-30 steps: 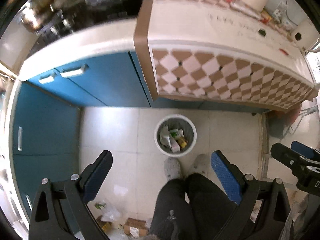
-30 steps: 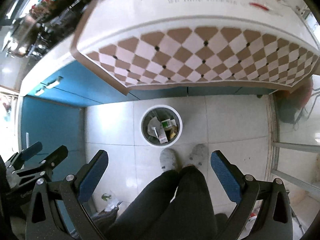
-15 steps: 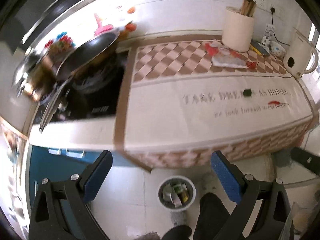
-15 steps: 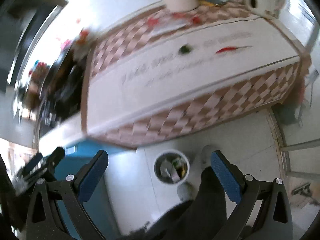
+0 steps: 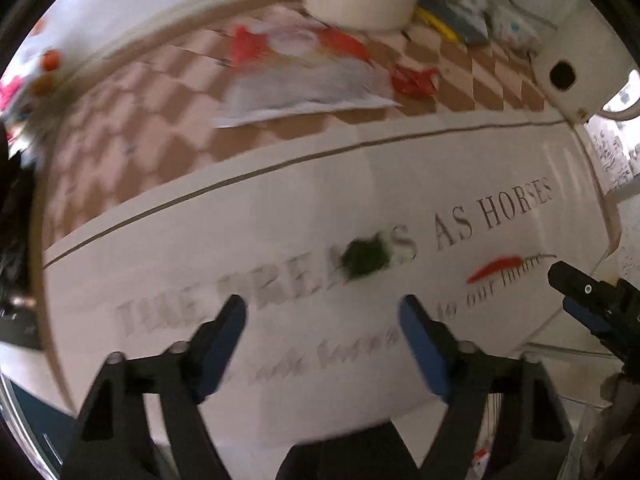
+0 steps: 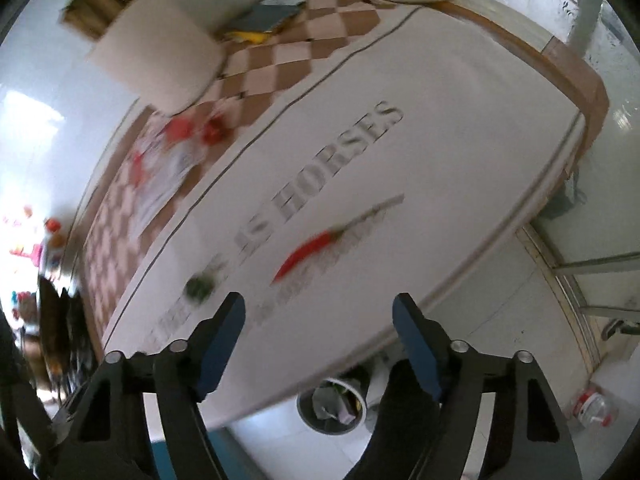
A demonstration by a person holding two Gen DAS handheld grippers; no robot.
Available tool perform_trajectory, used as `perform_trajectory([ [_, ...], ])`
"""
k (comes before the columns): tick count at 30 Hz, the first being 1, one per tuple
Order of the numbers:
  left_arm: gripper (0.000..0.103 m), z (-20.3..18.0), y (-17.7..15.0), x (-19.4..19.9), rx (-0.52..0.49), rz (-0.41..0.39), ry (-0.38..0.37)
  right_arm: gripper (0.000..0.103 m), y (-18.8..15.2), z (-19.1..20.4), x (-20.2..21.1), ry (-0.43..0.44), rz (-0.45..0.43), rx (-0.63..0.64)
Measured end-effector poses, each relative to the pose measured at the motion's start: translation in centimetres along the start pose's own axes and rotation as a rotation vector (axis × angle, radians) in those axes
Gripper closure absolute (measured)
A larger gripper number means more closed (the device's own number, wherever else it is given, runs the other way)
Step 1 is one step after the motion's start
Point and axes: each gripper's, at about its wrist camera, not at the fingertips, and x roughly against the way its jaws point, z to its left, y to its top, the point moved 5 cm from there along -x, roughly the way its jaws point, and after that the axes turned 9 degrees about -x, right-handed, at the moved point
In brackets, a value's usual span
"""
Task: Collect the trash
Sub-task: 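Grasp the small black item with the left tool while the right tool grasps the red chili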
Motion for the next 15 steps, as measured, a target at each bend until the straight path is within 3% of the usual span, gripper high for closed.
perform_trajectory([
  [1, 0.038, -0.4, 0.6, -0.9, -0.007, 0.016, -0.003, 0.030, 0.8, -0.3, -0.7, -0.003, 0.007, -0.014],
  [2, 0.048, -0.8, 1.2, -1.8, -0.014, 0.030, -0.007, 0.031, 1.7, -0.6, -1.7, -0.010, 0.019, -0.031],
  [3, 0.065, -1.1, 1.6, -2.4, -0.022, 0.042, -0.005, 0.031, 2.2, -0.8, -2.3, -0.012, 0.029, -0.042],
  [5, 0.080, -1.4, 1.9, -3.1, -0.028, 0.054, -0.015, 0.034, 2.8, -0.7, -3.8, -0.016, 0.050, -0.051],
  [10, 0.082, -1.3, 1.8, -2.7, -0.013, 0.037, 0.017, 0.050, 3.4, 0.6, -6.2, -0.063, 0.053, 0.001],
  [15, 0.082, -0.4, 1.1, -1.4, 0.012, 0.015, 0.078, 0.094, 3.3, 3.4, -7.5, -0.188, -0.016, 0.180],
])
